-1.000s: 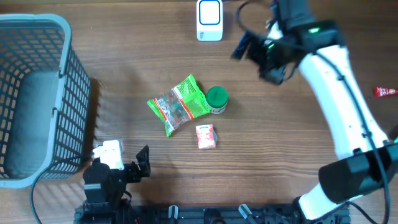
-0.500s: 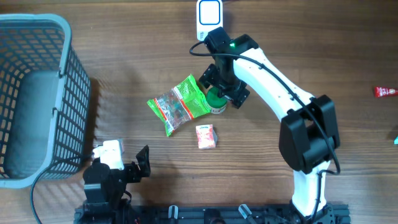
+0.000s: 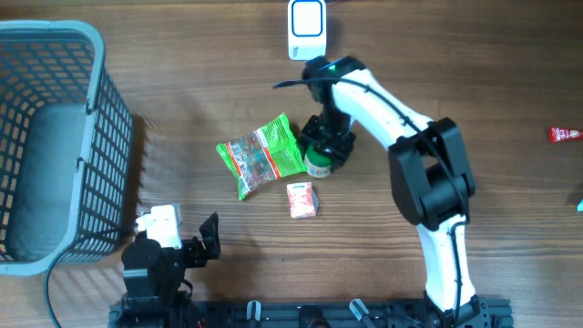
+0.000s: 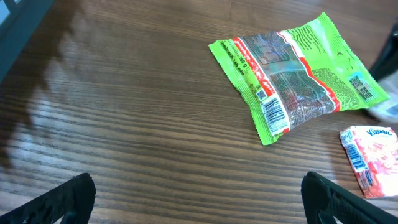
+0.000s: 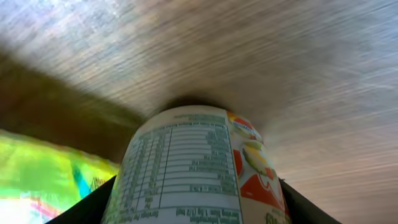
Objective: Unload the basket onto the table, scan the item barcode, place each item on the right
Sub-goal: 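Lift the jar and hold it over the white scanner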
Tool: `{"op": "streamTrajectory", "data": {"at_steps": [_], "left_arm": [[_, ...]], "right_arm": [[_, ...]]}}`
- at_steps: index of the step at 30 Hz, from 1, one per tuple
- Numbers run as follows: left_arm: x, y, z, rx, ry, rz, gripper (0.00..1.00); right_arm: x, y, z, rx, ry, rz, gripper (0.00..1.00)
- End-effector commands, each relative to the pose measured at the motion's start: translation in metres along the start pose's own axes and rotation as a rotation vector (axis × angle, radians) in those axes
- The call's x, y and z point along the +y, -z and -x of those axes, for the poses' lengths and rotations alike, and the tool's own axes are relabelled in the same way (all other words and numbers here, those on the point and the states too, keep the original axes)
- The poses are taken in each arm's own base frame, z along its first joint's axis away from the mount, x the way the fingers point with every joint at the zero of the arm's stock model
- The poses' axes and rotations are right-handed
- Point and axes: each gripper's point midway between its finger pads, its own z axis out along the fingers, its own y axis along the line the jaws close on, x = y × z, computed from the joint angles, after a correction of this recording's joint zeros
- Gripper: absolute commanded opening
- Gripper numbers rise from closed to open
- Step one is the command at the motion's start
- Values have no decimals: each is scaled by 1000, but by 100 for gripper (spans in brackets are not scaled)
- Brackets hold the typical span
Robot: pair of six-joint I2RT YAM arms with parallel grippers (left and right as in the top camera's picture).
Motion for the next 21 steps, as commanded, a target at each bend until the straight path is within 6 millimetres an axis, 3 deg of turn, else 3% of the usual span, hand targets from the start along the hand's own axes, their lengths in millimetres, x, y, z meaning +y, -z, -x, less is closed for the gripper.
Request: {"op": "streamTrajectory", "data": {"at_steps": [1, 4, 9, 14, 16, 18, 21], "left_arm": [[2, -2, -2, 1, 8, 6, 100], [2, -2, -2, 1, 8, 6, 100], [2, -2, -2, 1, 8, 5, 100], [2, -2, -2, 1, 8, 6, 100], [2, -2, -2, 1, 8, 5, 100], [2, -2, -2, 1, 8, 6, 100], [2, -2, -2, 1, 8, 6, 100]], "right_arm": [[9, 52, 1, 122, 160, 222, 56], [-7, 92, 3, 137, 189, 297, 56], [-9, 115, 5, 74, 216, 334, 56], [-13, 132, -8, 47, 254, 344, 54], [2, 143, 1, -18, 299, 410, 55], [25, 165, 22, -165, 369, 483, 57], [53, 214, 102, -671, 367, 427, 59]]}}
